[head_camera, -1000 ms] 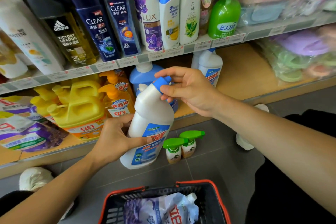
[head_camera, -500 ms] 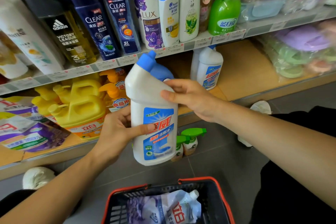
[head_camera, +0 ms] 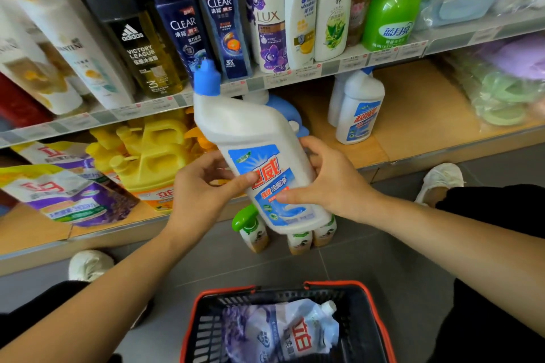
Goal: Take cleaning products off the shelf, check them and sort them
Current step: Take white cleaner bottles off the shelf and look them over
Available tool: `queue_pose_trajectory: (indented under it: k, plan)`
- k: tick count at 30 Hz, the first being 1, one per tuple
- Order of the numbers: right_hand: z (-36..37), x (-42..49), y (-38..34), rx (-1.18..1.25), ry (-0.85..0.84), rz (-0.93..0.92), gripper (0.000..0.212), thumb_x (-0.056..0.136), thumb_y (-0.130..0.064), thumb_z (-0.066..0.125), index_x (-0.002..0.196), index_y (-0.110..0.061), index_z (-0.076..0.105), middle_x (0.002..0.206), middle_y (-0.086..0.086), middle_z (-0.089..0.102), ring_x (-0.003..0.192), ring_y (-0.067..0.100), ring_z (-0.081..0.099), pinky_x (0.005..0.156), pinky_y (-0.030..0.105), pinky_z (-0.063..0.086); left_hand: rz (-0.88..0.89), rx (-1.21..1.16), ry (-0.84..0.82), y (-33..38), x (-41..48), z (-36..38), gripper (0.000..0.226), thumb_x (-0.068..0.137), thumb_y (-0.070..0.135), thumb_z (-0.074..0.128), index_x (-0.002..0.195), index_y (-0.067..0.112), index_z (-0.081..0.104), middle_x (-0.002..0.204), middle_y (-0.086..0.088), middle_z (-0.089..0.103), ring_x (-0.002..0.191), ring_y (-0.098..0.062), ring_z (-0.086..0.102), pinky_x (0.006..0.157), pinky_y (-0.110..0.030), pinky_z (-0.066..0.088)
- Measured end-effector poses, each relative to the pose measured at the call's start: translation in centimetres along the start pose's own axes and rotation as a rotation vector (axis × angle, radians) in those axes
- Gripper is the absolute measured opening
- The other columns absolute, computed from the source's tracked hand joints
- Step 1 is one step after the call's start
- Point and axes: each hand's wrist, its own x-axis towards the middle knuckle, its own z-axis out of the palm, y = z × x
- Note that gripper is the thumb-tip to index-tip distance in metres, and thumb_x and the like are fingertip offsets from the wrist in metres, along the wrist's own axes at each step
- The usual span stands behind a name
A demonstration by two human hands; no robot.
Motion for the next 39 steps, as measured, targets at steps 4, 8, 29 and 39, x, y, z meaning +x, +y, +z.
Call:
queue_pose_trajectory:
  k: [4,8,29,39]
  plan:
    - [-0.4,-0.4,-0.4,-0.468,0.176,-0.166,0.079,0.058,-0.05,0.091,0.126,-0.028,0.058,0.113,-0.008,0.07,0.1,0.013,0.067,0.079,0.042,0.058,0.249,0.281,0.269,-0.2,-0.7,-0.1,0.039,0.068,0.048,0.086,0.08,0.014,0.069,0.073,0.004,0.071,0.064,-0.014,0.067,0.06,-0.028,0.057]
    - [0.1,-0.9,-0.5,-0.75,0.347,-0.334,0.082,0.058,-0.049,0.092,0.13,-0.025,0.062,0.102,-0.001,0.074,0.084,0.02,0.068,0.067,0.035,0.056,0.27,0.268,0.278,-0.8,-0.6,-0.1,0.047,0.071,0.044,0.087,0.088,0.008,0.063,0.087,-0.006,0.067,0.082,-0.028,0.07,0.074,-0.047,0.061]
    - [1.5,-3.5,0.2,0.55,-0.046,0.412,0.049,0.08,-0.025,0.071,0.127,-0.01,0.061,0.119,0.012,0.072,0.108,0.028,0.071,0.083,0.043,0.061,-0.123,-0.222,-0.273,-0.2,-2.4,-0.3,0.082,0.079,0.014,0.077,0.151,0.028,0.04,0.145,-0.002,0.056,0.12,-0.031,0.067,0.084,-0.047,0.062]
    - [1.2,-4.5,-2.0,0.832,0.129,0.574,0.046,0.089,-0.034,0.066,0.129,-0.011,0.062,0.125,0.013,0.069,0.122,0.029,0.063,0.108,0.051,0.046,0.245,0.112,-0.51,1.8,-4.4,-1.6,0.1,0.064,0.036,0.095,0.148,0.009,0.047,0.166,0.0,0.029,0.154,-0.02,0.026,0.117,-0.045,0.039]
